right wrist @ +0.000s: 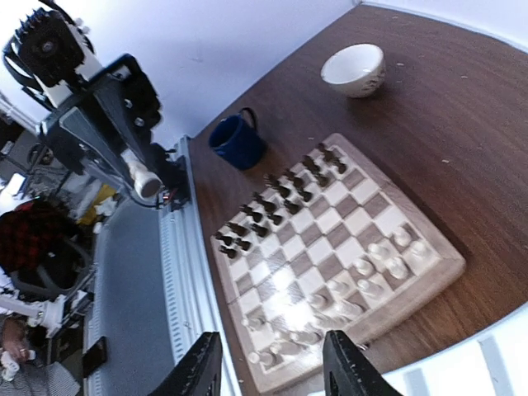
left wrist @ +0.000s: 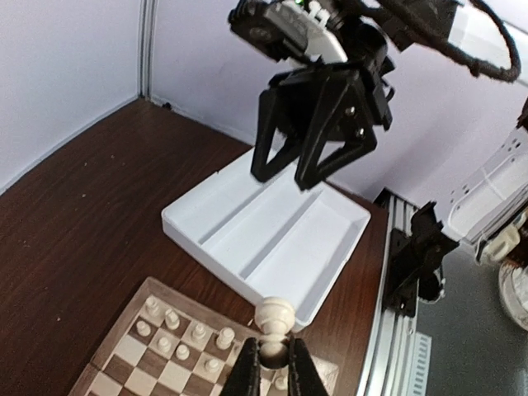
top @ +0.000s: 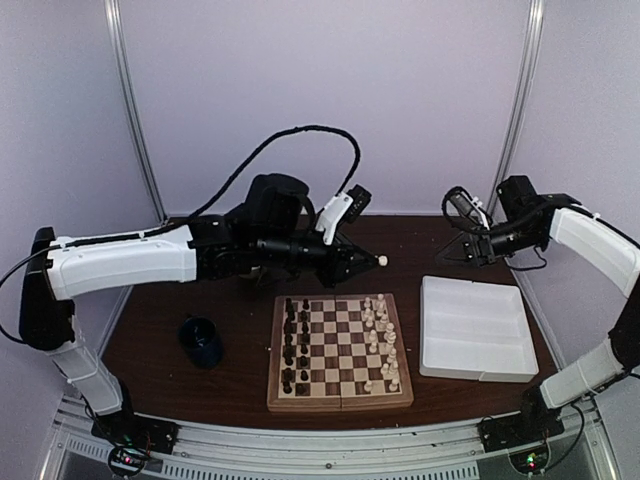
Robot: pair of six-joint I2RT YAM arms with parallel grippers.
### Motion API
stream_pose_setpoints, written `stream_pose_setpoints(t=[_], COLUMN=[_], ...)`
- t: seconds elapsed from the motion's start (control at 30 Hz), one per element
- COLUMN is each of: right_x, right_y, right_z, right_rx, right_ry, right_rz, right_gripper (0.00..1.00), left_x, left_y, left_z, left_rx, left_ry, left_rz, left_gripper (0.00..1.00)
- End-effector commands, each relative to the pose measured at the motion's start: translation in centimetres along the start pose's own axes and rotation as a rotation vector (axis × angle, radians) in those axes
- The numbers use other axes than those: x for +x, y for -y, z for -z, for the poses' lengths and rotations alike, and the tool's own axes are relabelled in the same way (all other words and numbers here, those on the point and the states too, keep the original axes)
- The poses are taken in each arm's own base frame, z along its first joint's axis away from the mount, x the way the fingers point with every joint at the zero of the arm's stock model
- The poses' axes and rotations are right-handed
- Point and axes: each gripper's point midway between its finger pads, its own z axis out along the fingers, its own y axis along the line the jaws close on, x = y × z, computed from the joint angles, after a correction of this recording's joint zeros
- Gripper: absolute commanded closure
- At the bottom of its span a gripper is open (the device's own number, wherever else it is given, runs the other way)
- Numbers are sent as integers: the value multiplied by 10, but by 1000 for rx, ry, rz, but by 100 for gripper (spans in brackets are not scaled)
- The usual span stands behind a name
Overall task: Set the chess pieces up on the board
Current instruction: Place the pawn on c2.
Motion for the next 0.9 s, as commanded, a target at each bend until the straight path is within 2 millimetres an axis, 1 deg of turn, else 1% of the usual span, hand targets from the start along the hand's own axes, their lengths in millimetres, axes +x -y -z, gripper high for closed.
stream_pose_setpoints(t=[0.0, 0.07, 0.17, 0.27, 0.33, 0.47, 0.57, 0.7, 0.87], right_x=[40, 48, 46, 45, 48, 51, 52, 55, 57], right_y=[32, 45, 52, 55, 58, 66, 74, 87, 90], right_z=[26, 30, 38, 39, 38, 38, 41, 47, 47], right_rx=[210, 301, 391, 408, 410, 432, 469, 540, 550], right_ry=[-67, -75, -63, -64, -77, -98, -109, -128, -138], right_rz=[28, 42, 86, 94, 86, 74, 71, 55, 47], right_gripper=[54, 53, 52, 51, 51, 51, 51, 51, 51], left_x=[80, 91, 104, 115, 124, 146, 158, 167, 175], left_y=[-27, -27, -25, -16, -11, -1, 3, 6, 7], left_z=[7, 3, -5, -17, -25, -36, -43, -50, -60], left_rx=[-103, -87, -68, -36, -17, 3, 15, 25, 36], left_ry=[-450, -541, -642, -704, -743, -839, -881, -900, -913], left_rz=[-98, -112, -144, -177, -197, -275, -301, -314, -315], left_gripper=[100, 100, 100, 100, 100, 100, 100, 100, 100])
